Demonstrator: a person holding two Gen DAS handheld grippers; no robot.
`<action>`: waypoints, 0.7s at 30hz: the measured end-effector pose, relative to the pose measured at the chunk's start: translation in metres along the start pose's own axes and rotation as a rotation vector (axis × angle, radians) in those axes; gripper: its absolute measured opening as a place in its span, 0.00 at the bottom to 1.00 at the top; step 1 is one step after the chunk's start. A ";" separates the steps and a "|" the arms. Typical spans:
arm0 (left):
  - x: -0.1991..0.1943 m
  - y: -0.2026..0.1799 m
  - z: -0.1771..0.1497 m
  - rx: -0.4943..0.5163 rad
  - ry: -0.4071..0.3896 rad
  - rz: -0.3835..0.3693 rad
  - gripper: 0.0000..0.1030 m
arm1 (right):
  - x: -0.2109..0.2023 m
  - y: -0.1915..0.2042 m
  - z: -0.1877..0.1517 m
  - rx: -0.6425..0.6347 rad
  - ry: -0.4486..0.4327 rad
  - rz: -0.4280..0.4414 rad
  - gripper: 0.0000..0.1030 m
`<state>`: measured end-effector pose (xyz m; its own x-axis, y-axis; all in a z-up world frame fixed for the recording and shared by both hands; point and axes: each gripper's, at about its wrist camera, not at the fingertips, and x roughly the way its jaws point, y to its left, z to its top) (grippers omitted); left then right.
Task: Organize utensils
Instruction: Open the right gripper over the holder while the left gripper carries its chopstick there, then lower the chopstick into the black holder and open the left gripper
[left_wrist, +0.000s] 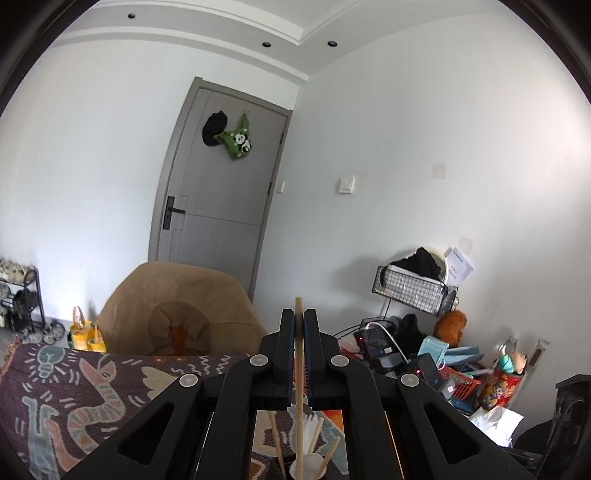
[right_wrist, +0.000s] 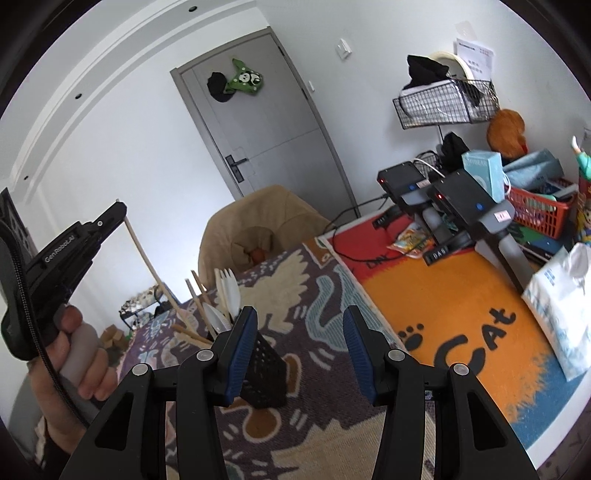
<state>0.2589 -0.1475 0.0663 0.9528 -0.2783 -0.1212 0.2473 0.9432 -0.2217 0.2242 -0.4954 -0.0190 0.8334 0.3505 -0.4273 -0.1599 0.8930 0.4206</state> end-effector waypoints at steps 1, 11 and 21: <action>0.002 -0.002 -0.004 0.004 0.000 -0.001 0.04 | 0.000 -0.001 -0.001 0.002 0.003 -0.002 0.47; 0.006 -0.016 -0.028 0.067 0.035 -0.003 0.04 | 0.003 0.000 -0.009 0.004 0.016 0.008 0.47; -0.003 -0.013 -0.045 0.030 0.161 -0.042 0.04 | -0.004 0.011 -0.019 0.000 0.023 0.030 0.47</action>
<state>0.2450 -0.1673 0.0257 0.9015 -0.3409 -0.2666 0.2940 0.9345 -0.2008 0.2093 -0.4814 -0.0281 0.8162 0.3830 -0.4326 -0.1842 0.8821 0.4335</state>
